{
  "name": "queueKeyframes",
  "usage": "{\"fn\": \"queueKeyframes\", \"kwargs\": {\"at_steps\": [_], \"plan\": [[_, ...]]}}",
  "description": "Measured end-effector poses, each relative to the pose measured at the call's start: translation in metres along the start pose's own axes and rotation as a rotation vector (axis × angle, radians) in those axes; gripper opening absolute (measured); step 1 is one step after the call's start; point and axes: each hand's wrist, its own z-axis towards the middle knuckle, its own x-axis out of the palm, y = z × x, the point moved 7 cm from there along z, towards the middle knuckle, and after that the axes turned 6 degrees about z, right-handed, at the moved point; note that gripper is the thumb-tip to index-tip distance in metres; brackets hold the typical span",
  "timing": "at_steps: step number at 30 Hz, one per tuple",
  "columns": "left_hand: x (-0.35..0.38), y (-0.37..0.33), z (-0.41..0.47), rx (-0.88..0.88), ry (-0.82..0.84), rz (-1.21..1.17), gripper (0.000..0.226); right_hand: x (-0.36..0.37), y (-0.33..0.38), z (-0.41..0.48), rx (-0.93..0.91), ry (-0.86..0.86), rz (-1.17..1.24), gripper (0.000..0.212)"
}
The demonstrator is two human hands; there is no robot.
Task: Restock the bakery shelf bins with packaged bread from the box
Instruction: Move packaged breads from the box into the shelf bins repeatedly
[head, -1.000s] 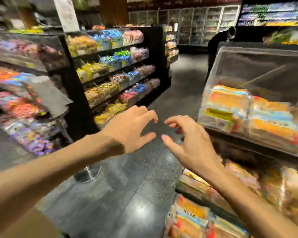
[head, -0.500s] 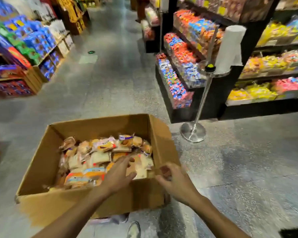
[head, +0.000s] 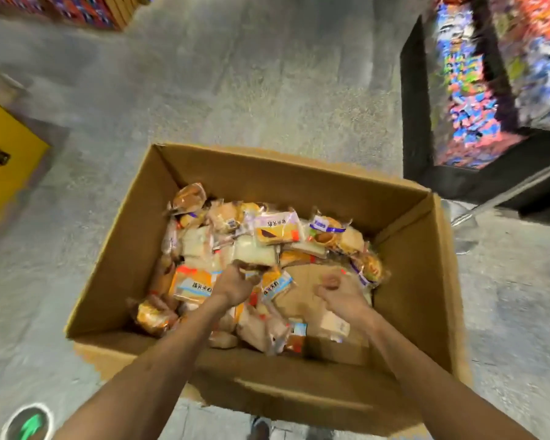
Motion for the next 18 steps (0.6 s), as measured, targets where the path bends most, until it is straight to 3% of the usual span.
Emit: {"fn": "queueKeyframes", "kwargs": {"at_steps": [10,13,15,18], "plan": [[0.026,0.049,0.129,-0.248,-0.206,-0.347,0.093,0.055,0.006,0.131,0.298,-0.022,0.684,0.018],[0.028,0.052,0.139,-0.25,-0.285,-0.319,0.089,0.071,0.009,0.153,0.317,-0.049,0.844,0.025],[0.032,0.053,0.143,-0.261,-0.297,-0.331,0.08,0.078,0.016,0.165,0.317,-0.094,0.913,0.045],[0.044,0.057,0.148,-0.326,-0.144,-0.536,0.079,0.087,0.022,0.181,0.358,-0.147,0.987,0.064]]}}
